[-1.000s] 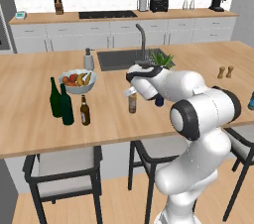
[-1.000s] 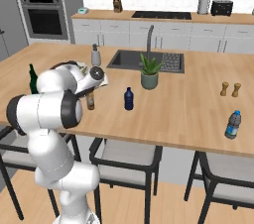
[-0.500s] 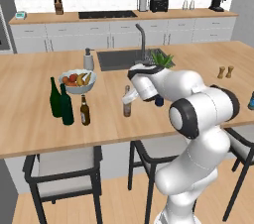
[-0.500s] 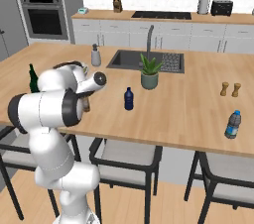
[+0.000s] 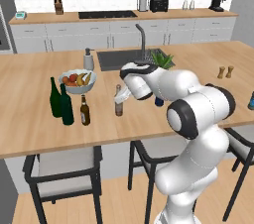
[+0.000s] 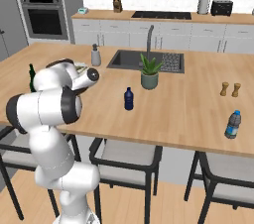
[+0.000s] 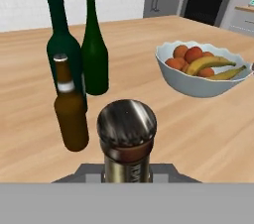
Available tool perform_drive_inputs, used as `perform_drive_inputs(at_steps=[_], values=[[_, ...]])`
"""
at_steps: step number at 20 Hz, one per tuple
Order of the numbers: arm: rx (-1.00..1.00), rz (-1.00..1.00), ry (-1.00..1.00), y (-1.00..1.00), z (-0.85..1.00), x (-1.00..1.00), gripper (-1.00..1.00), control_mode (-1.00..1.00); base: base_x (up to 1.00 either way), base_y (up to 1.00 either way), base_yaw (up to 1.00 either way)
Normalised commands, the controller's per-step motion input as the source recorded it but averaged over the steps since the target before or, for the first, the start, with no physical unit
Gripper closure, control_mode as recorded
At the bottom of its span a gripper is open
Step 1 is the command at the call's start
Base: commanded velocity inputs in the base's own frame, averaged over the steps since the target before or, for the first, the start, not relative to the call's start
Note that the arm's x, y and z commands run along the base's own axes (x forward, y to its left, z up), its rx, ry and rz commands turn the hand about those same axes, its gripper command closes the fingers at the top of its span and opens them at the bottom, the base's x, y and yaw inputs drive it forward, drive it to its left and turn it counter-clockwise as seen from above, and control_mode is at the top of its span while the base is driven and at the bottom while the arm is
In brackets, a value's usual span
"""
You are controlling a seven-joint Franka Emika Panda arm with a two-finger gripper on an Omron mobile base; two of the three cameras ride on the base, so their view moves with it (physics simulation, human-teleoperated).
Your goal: Move the plastic bottles in the middle to the plastics group, and the glass bottles in the middle to the glass group.
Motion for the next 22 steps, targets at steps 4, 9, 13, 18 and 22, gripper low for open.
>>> perform_drive_inputs(at_steps=[4,9,13,18,22], values=[[0.00,0.04,0.00,0.38,0.00,0.00,1.00,-1.00,0.00,0.00,0.00],[0.00,0.02,0.00,0.36,-0.05,0.00,1.00,-1.00,0.00,0.00,0.00],[0.01,0.00,0.00,0.26,-0.02,0.00,1.00,-1.00,0.00,0.00,0.00],[0.04,0.01,0.00,0.21,-0.13,0.00,1.00,-1.00,0.00,0.00,0.00],[0.02,0.02,-0.01,0.08,-0.15,0.00,1.00,-1.00,0.00,0.00,0.00]])
